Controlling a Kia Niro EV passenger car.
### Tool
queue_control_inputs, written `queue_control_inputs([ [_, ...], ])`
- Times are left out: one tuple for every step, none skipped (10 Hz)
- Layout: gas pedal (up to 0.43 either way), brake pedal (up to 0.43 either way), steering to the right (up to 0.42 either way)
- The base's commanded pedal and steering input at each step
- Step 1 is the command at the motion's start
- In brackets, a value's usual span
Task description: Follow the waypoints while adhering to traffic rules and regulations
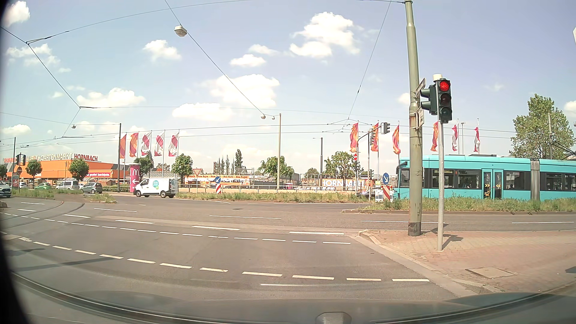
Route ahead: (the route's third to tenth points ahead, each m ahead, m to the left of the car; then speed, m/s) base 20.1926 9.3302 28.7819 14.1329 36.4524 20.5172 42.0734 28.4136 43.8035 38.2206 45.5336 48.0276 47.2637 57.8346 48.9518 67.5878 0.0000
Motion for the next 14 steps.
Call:
queue_control_inputs([
  [0.0, 0.348, -0.048],
  [0.0, 0.348, -0.048],
  [0.0, 0.348, -0.049],
  [0.0, 0.348, -0.048],
  [0.0, 0.348, -0.048],
  [0.0, 0.348, -0.048],
  [0.0, 0.348, -0.048],
  [0.0, 0.348, -0.048],
  [0.0, 0.348, -0.048],
  [0.0, 0.348, -0.049],
  [0.0, 0.348, -0.048],
  [0.0, 0.348, -0.048],
  [0.0, 0.348, -0.048],
  [0.0, 0.348, -0.048],
])
